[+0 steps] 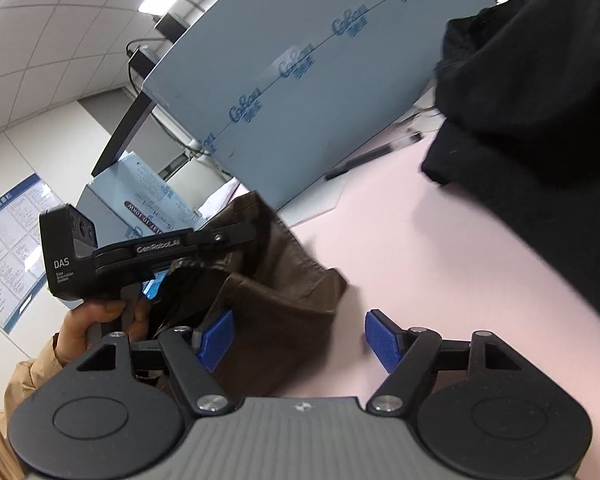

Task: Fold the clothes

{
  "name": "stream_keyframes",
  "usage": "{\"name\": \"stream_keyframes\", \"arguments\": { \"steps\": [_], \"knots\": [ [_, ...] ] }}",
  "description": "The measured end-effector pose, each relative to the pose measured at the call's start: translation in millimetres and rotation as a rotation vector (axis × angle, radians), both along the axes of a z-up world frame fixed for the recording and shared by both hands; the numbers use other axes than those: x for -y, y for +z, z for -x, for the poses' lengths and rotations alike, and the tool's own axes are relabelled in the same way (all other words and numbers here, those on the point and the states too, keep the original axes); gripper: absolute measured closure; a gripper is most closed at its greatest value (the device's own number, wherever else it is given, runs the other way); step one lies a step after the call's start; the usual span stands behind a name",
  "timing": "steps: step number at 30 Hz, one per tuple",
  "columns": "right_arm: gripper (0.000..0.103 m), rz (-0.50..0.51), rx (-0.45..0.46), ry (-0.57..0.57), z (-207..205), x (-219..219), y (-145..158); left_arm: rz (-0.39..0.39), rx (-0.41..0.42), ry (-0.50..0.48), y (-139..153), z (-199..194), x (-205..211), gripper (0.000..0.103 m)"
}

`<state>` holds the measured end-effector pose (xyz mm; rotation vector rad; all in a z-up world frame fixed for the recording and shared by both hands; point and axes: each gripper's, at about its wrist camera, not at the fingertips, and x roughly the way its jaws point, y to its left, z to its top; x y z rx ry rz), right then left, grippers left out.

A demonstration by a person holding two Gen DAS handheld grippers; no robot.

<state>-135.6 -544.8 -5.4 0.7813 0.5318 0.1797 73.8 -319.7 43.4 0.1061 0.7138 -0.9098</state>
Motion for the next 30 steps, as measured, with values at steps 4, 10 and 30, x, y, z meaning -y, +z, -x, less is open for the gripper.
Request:
{"name": "stream_keyframes", "arguments": {
  "steps": [4,10,30],
  "knots": [
    [0.028,-0.043,0.017,-0.039,-7,-3,-2,0.003,-0.007,-0.001,-1,-1,0,0.087],
    [0.074,-0.089,0.04,-0.025,-7,-2,-8,0.012,-0.013,0.001,-1,-3,-1,0.087],
    [0.088,0.199,0.438,0.176,23,-103,103,0.387,0.048,0.131,71,26,-137,0.087]
  ]
}}
